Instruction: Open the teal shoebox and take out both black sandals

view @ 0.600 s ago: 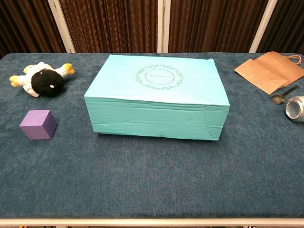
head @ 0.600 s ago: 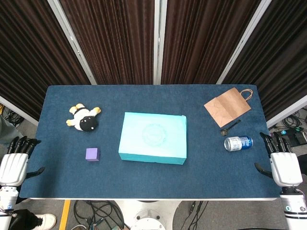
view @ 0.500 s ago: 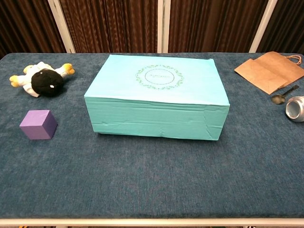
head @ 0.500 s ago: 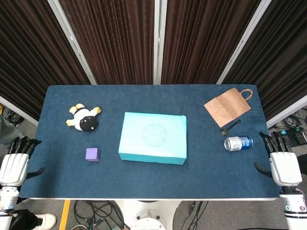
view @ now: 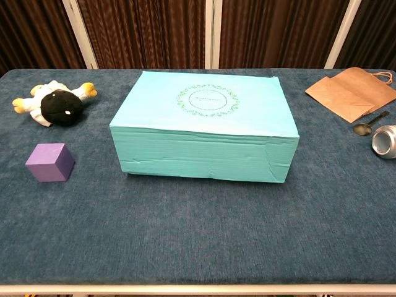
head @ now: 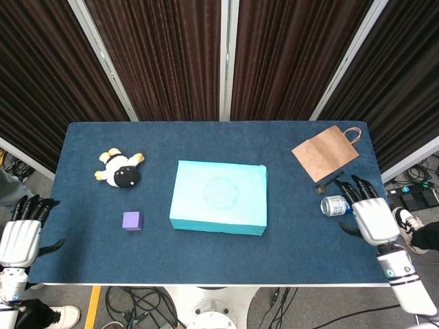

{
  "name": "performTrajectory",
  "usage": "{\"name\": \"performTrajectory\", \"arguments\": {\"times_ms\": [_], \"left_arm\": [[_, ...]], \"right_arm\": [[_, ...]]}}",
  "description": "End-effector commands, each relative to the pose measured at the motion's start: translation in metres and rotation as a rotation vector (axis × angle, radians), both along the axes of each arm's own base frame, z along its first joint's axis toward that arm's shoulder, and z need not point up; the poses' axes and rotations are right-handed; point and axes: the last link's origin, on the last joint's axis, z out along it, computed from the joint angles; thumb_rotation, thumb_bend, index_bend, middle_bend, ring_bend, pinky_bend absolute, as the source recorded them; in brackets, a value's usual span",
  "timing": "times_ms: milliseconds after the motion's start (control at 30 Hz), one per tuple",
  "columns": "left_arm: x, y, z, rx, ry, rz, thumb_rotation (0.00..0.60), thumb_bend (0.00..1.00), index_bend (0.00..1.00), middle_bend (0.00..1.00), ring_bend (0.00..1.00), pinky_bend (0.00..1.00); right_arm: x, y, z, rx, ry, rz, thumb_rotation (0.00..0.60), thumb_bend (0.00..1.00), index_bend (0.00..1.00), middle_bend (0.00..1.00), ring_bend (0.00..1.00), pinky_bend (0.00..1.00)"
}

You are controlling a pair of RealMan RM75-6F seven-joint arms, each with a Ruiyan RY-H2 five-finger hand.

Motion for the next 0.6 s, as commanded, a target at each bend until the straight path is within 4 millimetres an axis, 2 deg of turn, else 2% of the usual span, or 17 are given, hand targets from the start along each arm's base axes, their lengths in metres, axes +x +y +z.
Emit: {"name": "performTrajectory", "arguments": {"times_ms": [33, 167, 333, 600], "left_arm": [[0.000, -0.001, 0.001, 0.004, 0.001, 0.007, 0.600, 0.00, 0.19, 0.17, 0.07, 0.04], [0.000, -0.003, 0.004, 0.012, 0.004, 0.015, 0.600, 0.00, 0.19, 0.17, 0.07, 0.04], [0.000, -0.004, 0.007, 0.019, 0.008, 0.020, 0.600, 0.00, 0.19, 0.17, 0.07, 0.04], [-0.002, -0.004, 0.008, 0.019, 0.007, 0.035, 0.600, 0.00, 0.19, 0.17, 0.07, 0.04]], "right_arm": [[0.021, -0.042, -0.027, 0.091, 0.031, 0.084, 0.600, 0.07, 0.07, 0.17, 0.01, 0.12], [0.037, -0.074, -0.058, 0.094, 0.095, 0.178, 0.600, 0.02, 0.07, 0.17, 0.01, 0.11], [0.048, -0.098, -0.097, 0.108, 0.128, 0.246, 0.600, 0.00, 0.07, 0.15, 0.01, 0.07], [0.059, -0.121, -0.132, 0.098, 0.160, 0.348, 0.600, 0.00, 0.07, 0.11, 0.00, 0.02]]}}
